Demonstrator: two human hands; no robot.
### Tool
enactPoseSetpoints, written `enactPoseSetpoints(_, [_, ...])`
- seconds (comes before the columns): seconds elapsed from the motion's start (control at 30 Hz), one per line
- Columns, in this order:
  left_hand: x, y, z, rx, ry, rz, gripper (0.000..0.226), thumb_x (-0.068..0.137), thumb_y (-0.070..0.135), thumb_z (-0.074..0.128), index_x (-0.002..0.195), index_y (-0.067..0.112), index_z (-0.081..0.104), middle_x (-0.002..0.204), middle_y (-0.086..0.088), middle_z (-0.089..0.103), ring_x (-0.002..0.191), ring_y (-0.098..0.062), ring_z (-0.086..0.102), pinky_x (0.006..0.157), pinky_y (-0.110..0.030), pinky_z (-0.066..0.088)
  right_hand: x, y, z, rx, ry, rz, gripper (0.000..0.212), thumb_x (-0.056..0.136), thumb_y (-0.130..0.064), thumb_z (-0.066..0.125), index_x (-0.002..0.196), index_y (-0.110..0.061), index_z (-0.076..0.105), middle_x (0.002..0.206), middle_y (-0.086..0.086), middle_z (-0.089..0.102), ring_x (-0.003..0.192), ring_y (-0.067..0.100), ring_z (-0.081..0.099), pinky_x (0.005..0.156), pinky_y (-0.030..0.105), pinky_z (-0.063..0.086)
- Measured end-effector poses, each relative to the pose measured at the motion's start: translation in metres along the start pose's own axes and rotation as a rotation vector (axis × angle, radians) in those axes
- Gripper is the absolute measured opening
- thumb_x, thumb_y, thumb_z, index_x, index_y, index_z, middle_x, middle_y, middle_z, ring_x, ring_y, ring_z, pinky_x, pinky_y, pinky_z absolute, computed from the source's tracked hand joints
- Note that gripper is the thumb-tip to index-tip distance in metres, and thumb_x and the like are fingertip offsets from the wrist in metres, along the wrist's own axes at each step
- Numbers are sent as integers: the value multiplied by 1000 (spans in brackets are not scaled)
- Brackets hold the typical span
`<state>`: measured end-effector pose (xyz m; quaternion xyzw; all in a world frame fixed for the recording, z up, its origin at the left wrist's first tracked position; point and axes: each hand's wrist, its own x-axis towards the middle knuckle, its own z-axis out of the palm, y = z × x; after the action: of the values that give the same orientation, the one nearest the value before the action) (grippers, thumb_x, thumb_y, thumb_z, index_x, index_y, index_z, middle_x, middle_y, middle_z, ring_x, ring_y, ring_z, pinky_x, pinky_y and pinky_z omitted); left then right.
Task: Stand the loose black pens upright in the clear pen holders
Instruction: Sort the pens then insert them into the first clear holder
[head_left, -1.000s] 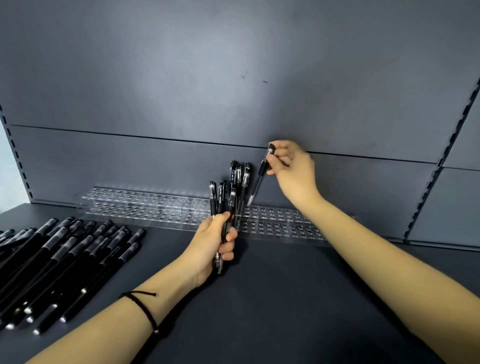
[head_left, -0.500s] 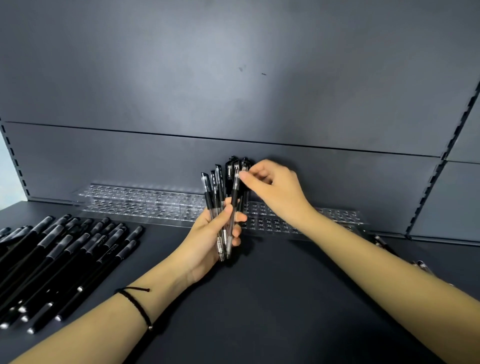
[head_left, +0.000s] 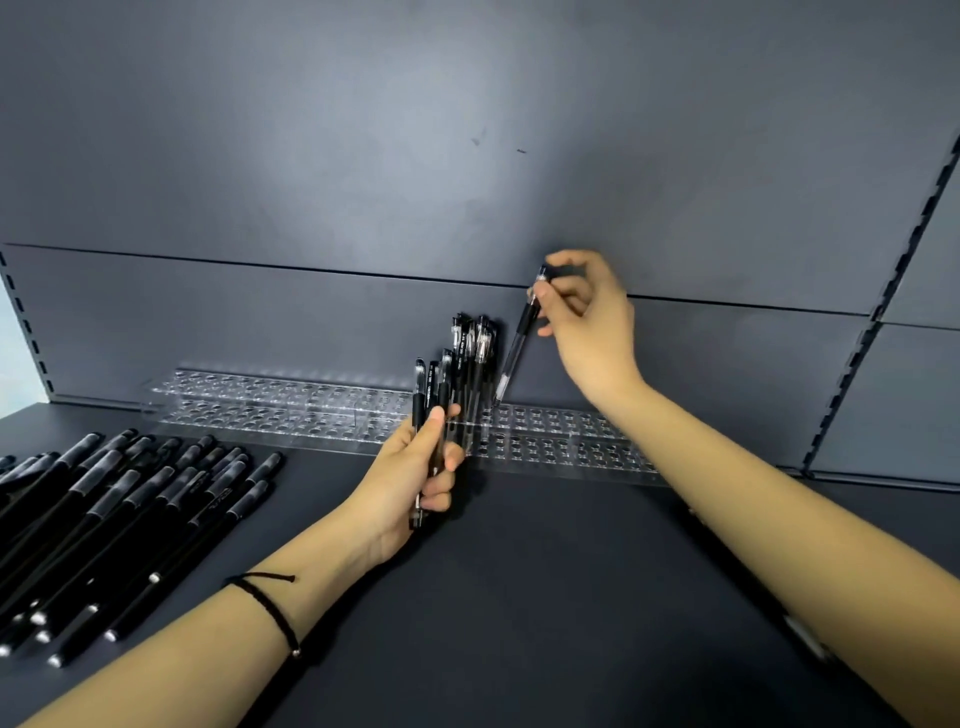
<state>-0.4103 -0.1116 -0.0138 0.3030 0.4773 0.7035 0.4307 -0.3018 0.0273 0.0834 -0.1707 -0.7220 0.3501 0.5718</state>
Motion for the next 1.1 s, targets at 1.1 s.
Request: enactPoseSetpoints(1.1, [-8, 1, 6, 121, 49, 126, 17, 99, 35, 47, 104, 23, 59, 69, -1, 65, 41, -8, 48, 37, -17, 35, -13, -22, 0, 66, -206, 108, 29, 90, 3, 60, 102, -22, 53, 75, 1, 65, 62, 10, 67, 53, 21, 53])
